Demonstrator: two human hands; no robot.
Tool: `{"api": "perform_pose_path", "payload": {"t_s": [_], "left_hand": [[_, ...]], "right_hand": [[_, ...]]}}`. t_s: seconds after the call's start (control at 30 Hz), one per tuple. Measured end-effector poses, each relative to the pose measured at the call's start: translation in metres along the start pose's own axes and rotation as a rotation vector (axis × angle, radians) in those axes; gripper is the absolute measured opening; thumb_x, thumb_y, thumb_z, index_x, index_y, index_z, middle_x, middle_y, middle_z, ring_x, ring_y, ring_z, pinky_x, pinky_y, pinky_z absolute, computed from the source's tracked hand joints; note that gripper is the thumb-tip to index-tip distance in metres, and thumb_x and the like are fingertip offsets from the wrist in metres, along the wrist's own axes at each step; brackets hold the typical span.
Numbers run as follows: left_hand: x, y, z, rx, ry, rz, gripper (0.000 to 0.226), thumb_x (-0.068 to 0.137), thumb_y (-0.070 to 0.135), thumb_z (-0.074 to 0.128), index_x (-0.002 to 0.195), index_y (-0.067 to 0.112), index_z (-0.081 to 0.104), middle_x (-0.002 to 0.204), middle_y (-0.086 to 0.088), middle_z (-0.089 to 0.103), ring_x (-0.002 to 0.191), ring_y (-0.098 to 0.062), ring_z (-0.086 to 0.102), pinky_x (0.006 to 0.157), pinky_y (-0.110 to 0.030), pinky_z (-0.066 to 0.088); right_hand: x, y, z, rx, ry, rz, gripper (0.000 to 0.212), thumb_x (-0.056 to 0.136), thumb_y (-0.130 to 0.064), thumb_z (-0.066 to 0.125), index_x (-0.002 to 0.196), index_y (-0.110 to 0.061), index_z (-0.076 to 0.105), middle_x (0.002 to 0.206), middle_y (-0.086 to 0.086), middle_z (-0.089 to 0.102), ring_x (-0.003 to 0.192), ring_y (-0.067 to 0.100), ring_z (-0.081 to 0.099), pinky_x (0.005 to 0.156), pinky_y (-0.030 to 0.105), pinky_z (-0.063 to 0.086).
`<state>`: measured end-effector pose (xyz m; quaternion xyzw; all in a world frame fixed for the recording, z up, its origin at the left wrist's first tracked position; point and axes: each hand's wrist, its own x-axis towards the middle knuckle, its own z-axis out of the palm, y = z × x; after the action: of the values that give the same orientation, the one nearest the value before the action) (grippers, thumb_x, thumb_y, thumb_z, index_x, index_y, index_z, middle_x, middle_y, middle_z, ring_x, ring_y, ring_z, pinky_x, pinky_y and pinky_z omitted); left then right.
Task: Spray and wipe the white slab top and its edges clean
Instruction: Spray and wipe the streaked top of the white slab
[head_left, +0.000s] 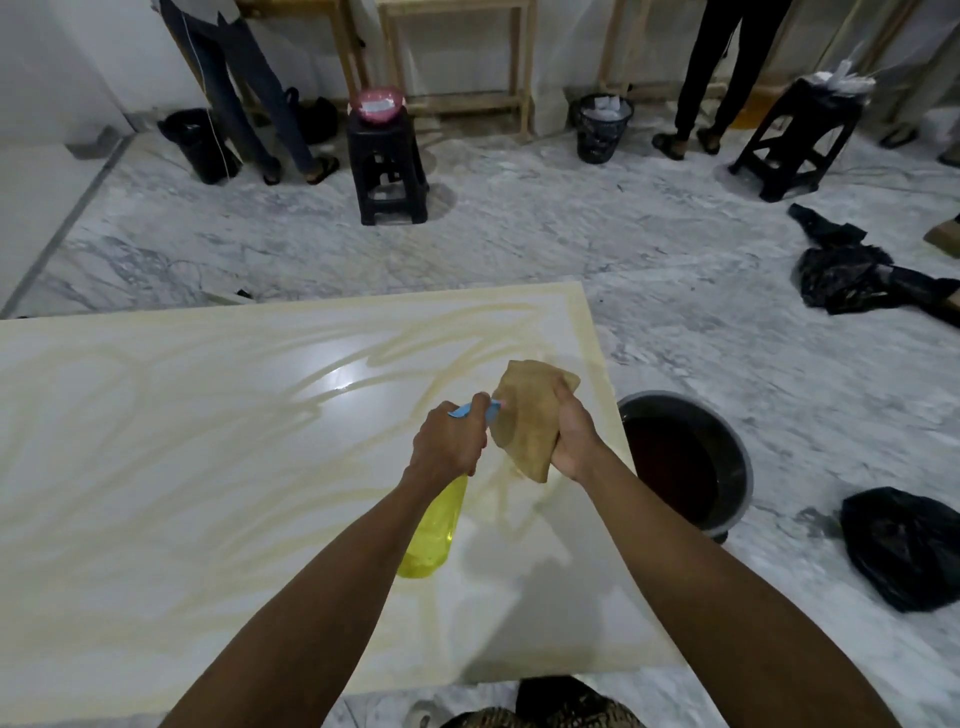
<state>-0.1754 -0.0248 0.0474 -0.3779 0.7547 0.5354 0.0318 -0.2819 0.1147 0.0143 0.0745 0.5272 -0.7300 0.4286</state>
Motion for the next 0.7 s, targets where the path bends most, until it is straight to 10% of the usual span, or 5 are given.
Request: {"api": "perform_pose_path", "payload": {"t_s": [0.17,0.27,0.4,0.57,0.7], "left_hand": [[0.045,0.025,0.010,-0.096,0.031,-0.037,0.074,0.081,0.067,0.045,0.086,0.001,0.079,0.062,-0.009,0.074,0.054,-0.032,0.073,0.073,-0.049,0.065],[0.072,0.046,0.016,-0.130,0.012,-0.053,0.073,0.077,0.067,0.049,0.093,0.004,0.082,0.065,-0.012,0.074,0.068,-0.043,0.077,0.068,-0.048,0.064],[0.107,0.072,0.022,-0.220,0.025,-0.026,0.046,0.104,0.039,0.051,0.099,0.006,0.082,0.065,-0.016,0.067,0.069,-0.037,0.072,0.040,-0.030,0.051],[0.159,0.083,0.023,-0.305,0.094,0.005,0.046,0.105,0.040,0.049,0.088,0.014,0.082,0.060,-0.011,0.065,0.068,-0.034,0.071,0.040,-0.029,0.048],[0.188,0.081,0.025,-0.372,0.126,0.012,0.045,0.103,0.043,0.048,0.080,0.019,0.079,0.066,-0.014,0.066,0.073,-0.035,0.071,0.041,-0.029,0.047]], "right_hand": [[0.041,-0.027,-0.010,0.011,-0.029,0.067,0.044,0.106,-0.041,0.028,0.104,-0.012,0.061,0.085,0.002,0.076,0.080,0.012,0.073,0.073,0.027,0.059],[0.081,-0.047,-0.017,-0.084,0.095,0.119,0.046,0.101,-0.047,0.044,0.119,-0.008,0.062,0.116,0.012,0.070,0.106,0.024,0.067,0.099,0.040,0.051],[0.146,-0.080,-0.031,-0.415,0.350,-0.042,0.057,0.101,-0.050,0.044,0.135,-0.006,0.053,0.131,0.009,0.060,0.114,0.029,0.059,0.101,0.038,0.047],[0.219,-0.127,-0.041,-1.126,0.460,-0.545,0.053,0.104,-0.047,0.032,0.140,-0.011,0.049,0.111,0.021,0.068,0.095,0.039,0.064,0.072,0.038,0.046],[0.280,-0.116,-0.044,-1.651,0.297,-0.595,0.056,0.102,-0.014,0.041,0.156,-0.018,0.025,0.151,0.017,0.043,0.129,0.036,0.049,0.100,0.049,0.042]]}}
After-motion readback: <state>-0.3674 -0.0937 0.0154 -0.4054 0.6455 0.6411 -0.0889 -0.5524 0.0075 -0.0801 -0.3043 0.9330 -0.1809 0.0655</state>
